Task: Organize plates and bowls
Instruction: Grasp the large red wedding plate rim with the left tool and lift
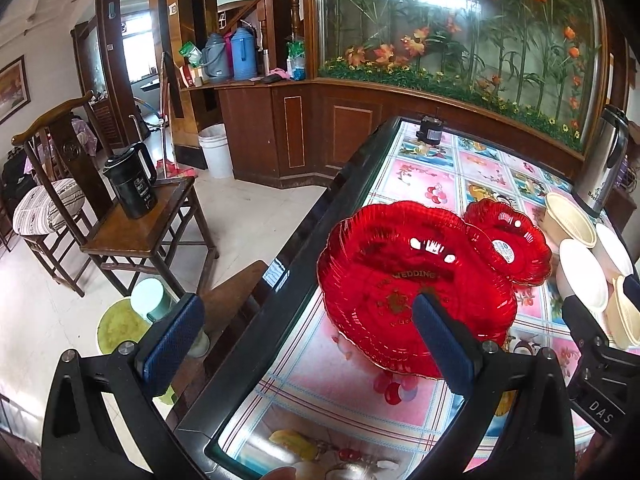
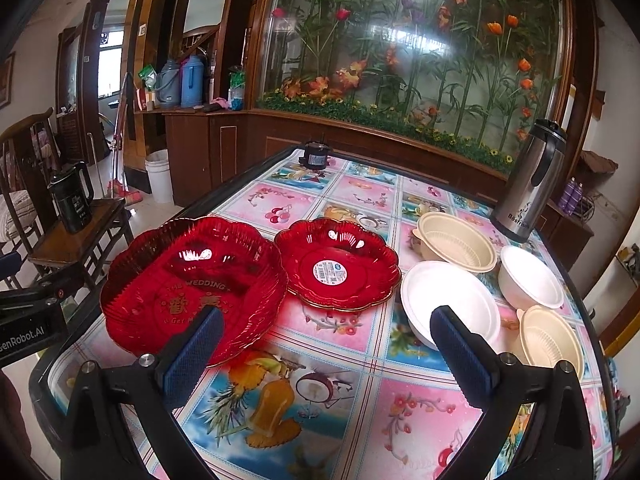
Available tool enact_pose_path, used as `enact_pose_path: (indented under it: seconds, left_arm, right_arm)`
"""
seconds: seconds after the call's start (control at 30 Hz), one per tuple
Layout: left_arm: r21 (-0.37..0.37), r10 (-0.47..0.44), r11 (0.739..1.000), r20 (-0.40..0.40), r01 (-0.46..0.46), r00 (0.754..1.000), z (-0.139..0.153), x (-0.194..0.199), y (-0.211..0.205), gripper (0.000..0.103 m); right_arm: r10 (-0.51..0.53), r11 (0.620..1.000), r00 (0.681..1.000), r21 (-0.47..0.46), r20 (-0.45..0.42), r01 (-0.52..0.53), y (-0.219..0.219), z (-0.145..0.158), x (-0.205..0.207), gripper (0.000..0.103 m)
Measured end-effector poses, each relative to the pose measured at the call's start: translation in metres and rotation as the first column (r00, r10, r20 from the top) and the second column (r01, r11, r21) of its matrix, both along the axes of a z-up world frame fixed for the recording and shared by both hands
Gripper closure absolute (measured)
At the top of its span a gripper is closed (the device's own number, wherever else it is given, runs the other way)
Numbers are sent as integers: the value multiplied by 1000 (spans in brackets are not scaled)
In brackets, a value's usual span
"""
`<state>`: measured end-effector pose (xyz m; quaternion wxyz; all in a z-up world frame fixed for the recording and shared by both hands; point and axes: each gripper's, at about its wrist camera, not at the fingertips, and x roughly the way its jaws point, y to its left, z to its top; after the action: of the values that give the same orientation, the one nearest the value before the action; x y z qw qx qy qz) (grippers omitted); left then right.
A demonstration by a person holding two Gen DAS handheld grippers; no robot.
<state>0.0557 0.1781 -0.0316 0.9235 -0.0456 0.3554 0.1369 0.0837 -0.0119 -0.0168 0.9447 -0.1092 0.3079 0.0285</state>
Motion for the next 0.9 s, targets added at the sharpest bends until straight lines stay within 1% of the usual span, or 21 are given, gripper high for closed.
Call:
enact_pose_path:
  seconds: [0.3,0.37,0.43,0.57,0.67,0.77,0.83,0.9]
  left_arm:
    - [7,14,1000,-33,-13,999,-4,13,6,0]
    - [7,15,1000,-52,-14,999,-6,17,9,0]
    - [-1,14,1000,-71,-15,997,-8,20,12,0]
    - [-18,-7,1000,-104,5,995,-11,28,15,0]
    - [-14,-26,1000,-127,24,991,-15,38,13,0]
    - [-3,-36,999,-160,36,986,-20,45,11,0]
    - [11,-37,999,-176,39,984,-23,48,12,0]
    - [13,-31,999,-183,34,983,-26,50,15,0]
  right_arm:
    - [-4,1000,1000,17,-26,5,-4,-5,10,0]
    - [-8,999,999,34,-45,9,-8,-7,14,0]
    - [-9,998,996,65,-83,14,-15,-9,20,0]
    - [38,981,981,193,-192,0,-33,-14,34,0]
    - [54,963,965,270,-257,18,-41,-19,44,0]
    - [94,933,945,360,-312,26,-44,-24,54,0]
    - [130,907,926,419,-354,33,-42,-29,63,0]
    - [154,889,908,456,-388,44,-38,-36,70,0]
